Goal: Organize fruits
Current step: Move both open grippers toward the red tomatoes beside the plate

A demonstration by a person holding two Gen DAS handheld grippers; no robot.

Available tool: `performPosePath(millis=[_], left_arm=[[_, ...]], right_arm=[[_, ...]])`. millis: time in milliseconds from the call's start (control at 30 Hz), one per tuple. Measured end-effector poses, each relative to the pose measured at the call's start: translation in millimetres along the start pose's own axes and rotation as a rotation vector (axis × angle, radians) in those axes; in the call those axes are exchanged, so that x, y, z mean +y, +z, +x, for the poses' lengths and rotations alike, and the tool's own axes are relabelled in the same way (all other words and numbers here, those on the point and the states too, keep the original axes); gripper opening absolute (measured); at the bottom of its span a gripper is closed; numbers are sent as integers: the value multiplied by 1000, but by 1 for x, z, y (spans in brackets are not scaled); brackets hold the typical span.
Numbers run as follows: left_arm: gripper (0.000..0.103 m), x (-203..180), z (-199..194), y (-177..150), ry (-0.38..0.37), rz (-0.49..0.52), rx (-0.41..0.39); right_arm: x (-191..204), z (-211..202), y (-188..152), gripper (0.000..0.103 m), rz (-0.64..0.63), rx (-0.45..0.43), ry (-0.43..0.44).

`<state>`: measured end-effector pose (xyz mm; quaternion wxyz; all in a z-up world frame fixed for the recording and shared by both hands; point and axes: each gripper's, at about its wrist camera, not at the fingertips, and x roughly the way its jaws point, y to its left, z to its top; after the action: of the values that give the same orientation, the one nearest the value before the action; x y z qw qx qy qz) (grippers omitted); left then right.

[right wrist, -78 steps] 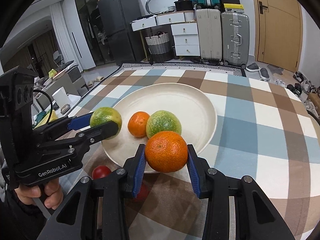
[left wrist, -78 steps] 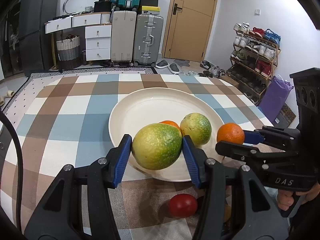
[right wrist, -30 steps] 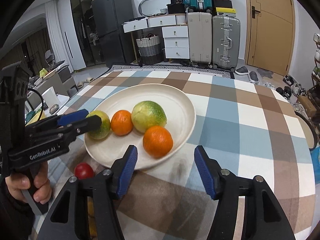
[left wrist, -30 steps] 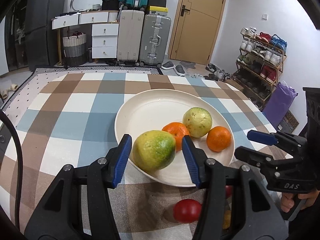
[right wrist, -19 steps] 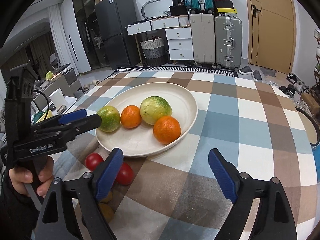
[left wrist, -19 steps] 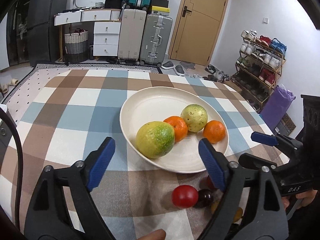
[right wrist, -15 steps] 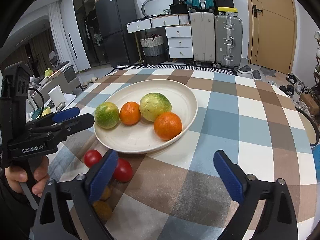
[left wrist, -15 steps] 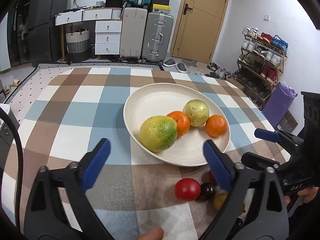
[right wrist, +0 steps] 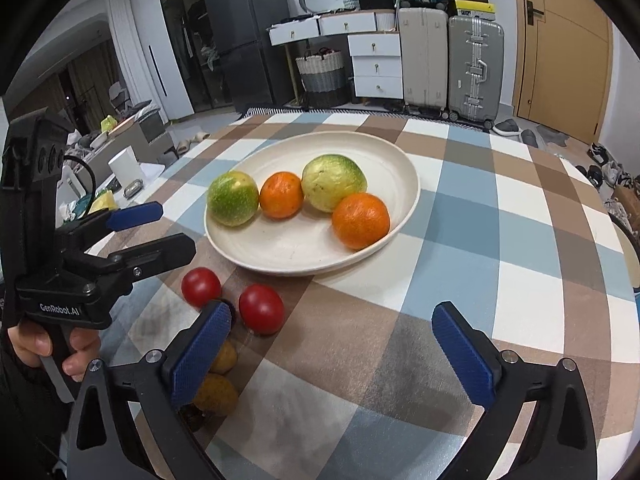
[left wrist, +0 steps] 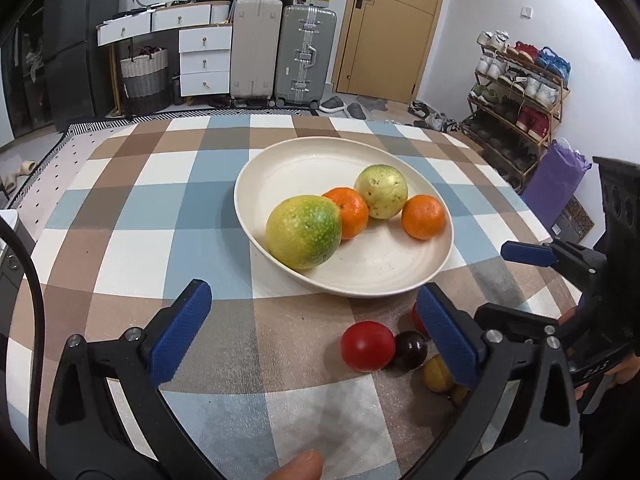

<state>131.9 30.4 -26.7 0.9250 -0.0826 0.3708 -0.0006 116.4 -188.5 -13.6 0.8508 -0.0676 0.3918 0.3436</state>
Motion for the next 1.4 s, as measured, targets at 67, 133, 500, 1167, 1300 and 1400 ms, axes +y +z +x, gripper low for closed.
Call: performPosePath(millis=[67,133,500,1167,1300,1400], left_arm=[[103,-1,0,0,8,8,2],[103,-1,1,0,4,13,13],[103,-5,-2,1,-22,46,72],[82,-1,13,-4,-107,25,168],[77,-1,16,-5,-110,22,184],[71,-1,19,-6,-127,12,198]], right_arm=[[1,-2,0,103,2,3,18],[3,-5,0,103,-8,-6,19],[10,15,-4,98,-20,53,21],[26,30,-2,49,-98,90,82],[30,30,-1,43,-110,89,90],[31,30,-2,37,-119,90,93]])
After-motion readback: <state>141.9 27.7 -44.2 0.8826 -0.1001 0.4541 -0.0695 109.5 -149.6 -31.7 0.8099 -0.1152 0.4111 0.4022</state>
